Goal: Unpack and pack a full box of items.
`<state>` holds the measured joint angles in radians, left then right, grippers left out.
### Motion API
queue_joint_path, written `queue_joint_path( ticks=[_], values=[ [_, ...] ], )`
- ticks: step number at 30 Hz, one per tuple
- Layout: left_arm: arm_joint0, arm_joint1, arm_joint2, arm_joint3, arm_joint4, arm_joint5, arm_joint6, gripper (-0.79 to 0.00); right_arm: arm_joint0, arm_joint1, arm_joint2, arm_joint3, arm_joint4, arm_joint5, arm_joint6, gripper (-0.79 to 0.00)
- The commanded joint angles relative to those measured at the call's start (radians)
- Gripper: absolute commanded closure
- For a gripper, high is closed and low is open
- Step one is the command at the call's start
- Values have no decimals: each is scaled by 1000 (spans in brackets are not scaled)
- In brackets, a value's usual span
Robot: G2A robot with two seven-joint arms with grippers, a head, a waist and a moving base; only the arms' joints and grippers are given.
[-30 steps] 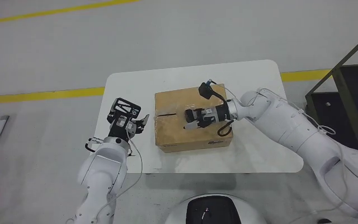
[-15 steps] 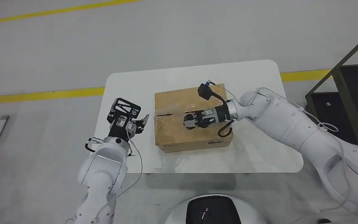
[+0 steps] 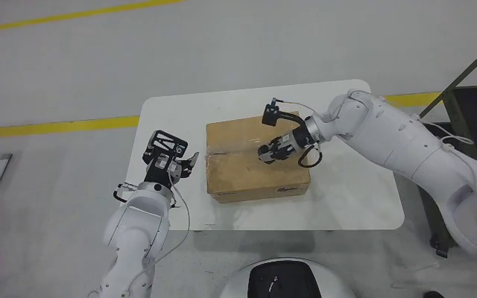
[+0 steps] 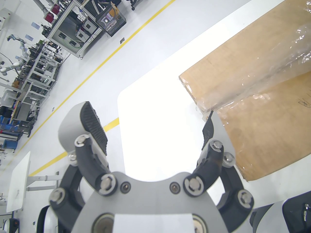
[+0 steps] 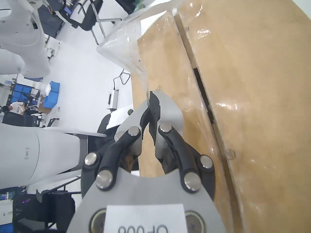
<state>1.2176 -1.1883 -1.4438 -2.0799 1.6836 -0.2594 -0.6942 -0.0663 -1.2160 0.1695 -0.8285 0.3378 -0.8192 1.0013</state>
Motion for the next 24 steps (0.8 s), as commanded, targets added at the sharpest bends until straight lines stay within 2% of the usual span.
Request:
queue_joint_path(
  ticks=[1,4,7,12,24],
  values=[
    [0,0,0,0,0,0,0,-785,14,7,1,-41,-16,85,85,0],
    [0,0,0,0,0,0,0,-785,34,18,1,-80,-35,164,165,0],
    [0,0,0,0,0,0,0,-785,51,26,1,-100,-53,199,199,0],
    [0,0,0,0,0,0,0,-785,78,34,1,-93,-113,215,215,0],
    [0,0,0,0,0,0,0,-785,80,34,1,-88,-115,214,214,0]
  ],
)
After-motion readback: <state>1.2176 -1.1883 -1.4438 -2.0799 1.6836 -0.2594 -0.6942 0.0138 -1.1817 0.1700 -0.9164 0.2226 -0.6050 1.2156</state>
